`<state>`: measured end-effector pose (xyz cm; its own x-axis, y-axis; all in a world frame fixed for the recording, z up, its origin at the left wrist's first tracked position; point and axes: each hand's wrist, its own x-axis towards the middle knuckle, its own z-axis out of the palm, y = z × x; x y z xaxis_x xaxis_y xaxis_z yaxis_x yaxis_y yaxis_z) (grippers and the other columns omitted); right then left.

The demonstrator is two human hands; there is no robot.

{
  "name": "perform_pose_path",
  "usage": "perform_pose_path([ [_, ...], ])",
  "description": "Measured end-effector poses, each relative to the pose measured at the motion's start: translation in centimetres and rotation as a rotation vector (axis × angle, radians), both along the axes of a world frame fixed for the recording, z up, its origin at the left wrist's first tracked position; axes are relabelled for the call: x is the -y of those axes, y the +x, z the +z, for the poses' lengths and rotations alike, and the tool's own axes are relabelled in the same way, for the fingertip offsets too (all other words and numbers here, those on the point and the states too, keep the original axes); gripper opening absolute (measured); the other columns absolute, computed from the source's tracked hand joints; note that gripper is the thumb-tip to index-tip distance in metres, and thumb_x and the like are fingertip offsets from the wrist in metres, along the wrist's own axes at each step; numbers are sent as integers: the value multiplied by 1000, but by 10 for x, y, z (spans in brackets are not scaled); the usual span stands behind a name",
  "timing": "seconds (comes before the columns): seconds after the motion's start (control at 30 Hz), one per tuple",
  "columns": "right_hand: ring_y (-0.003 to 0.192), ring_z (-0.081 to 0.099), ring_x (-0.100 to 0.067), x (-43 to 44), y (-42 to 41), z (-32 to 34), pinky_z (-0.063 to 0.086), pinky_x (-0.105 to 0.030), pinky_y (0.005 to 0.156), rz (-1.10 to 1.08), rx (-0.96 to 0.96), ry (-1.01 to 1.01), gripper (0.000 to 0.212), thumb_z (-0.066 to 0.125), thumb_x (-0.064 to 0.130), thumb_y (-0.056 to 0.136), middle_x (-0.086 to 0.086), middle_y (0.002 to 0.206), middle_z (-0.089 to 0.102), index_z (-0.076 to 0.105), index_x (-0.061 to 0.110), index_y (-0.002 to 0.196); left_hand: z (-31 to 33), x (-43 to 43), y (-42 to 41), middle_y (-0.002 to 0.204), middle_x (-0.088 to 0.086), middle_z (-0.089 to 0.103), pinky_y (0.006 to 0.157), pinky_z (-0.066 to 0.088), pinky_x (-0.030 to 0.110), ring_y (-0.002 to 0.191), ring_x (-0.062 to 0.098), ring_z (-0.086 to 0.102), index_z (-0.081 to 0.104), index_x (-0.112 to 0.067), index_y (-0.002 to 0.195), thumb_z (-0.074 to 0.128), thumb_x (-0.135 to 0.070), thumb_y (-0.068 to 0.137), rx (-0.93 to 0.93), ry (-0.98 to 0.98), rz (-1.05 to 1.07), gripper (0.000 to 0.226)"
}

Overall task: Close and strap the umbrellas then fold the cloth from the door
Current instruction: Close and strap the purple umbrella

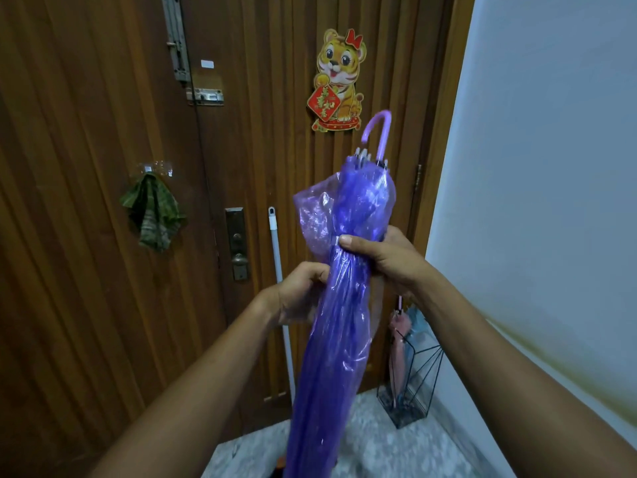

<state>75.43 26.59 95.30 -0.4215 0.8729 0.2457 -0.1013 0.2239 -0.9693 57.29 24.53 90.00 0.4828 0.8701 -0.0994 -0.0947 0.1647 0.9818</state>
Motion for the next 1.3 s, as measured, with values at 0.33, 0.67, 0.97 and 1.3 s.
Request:
perform_pose_path([
  [0.33, 90, 74, -16, 0, -24, 4, 61, -31, 79, -222, 41, 104, 26, 82, 12, 79, -5, 100, 75, 68, 16, 99, -15, 2, 41, 116, -6, 62, 86, 60, 38, 101, 8, 66, 37, -28, 134, 82, -9, 69, -387, 632, 671, 82],
  [0.67, 38, 46, -9, -5, 20, 27, 33, -21, 40, -76, 273, 79, 30, 81, 26, 80, 0, 61, 58, 71, 0, 88, 16, 10, 24, 69, 9, 57, 57, 49, 34, 59, 25, 56, 60, -13, 93, 54, 9, 55, -7, 402, 551, 44],
  [0.97, 55, 42, -9, 5, 17, 13, 32, -27, 53, -56, 238, 53, 68, 82, 65, 63, -8, 88, 63, 69, 13, 105, 19, 19, 24, 62, 3, 51, 51, 46, 24, 46, 14, 51, 56, -5, 89, 60, 0, 41, 419, 130, 32, 49],
  [1.3, 79, 72, -11, 11, 7, 15, 55, -22, 69, -27, -35, 204, 19, 76, 8, 85, -1, 90, 76, 67, 12, 102, 27, 26, 15, 85, 23, 68, 78, 55, 37, 84, 34, 68, 65, 5, 99, 37, -15, 64, 276, 24, -136, 49],
])
